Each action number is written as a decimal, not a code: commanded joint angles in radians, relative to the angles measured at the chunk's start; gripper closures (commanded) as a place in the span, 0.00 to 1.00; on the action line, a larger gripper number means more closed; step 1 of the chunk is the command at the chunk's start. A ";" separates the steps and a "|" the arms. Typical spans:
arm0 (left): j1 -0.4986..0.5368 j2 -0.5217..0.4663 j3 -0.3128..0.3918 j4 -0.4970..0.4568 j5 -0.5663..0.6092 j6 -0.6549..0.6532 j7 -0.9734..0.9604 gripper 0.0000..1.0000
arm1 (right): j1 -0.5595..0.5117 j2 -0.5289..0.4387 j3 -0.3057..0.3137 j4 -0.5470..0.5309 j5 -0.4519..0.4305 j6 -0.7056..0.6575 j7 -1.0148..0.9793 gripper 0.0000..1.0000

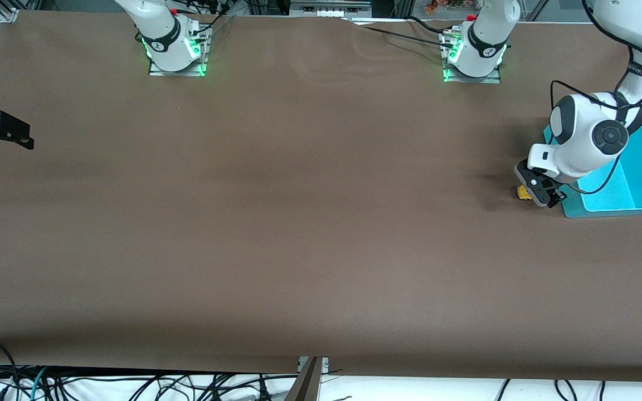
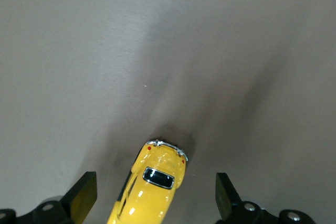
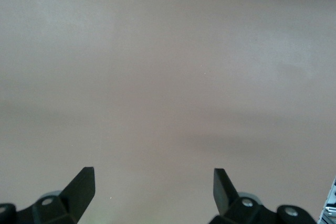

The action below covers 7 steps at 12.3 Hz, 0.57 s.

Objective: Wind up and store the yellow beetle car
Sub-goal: 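Lower the left gripper onto the car and close it, then lift the car off the table with the left gripper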

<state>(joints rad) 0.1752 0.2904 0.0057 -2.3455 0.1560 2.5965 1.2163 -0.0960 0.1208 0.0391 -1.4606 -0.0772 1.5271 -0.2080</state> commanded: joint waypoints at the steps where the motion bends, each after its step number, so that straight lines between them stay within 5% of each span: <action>1: 0.006 0.047 0.026 0.017 0.019 0.025 0.184 0.01 | 0.002 -0.004 0.004 -0.006 -0.004 -0.022 0.016 0.00; 5: 0.006 0.085 0.065 0.015 0.013 0.065 0.282 0.03 | 0.004 0.002 0.004 -0.006 -0.004 -0.025 0.018 0.00; 6: 0.006 0.082 0.065 0.017 0.013 0.065 0.282 0.36 | 0.004 0.002 0.004 -0.006 -0.004 -0.027 0.016 0.00; 7: 0.006 0.075 0.066 0.017 0.011 0.065 0.282 0.88 | 0.004 0.003 0.004 -0.006 -0.003 -0.025 0.016 0.00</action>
<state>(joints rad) 0.1811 0.3691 0.0680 -2.3433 0.1560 2.6594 1.4756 -0.0931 0.1276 0.0392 -1.4670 -0.0772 1.5156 -0.2060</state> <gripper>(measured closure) 0.035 0.000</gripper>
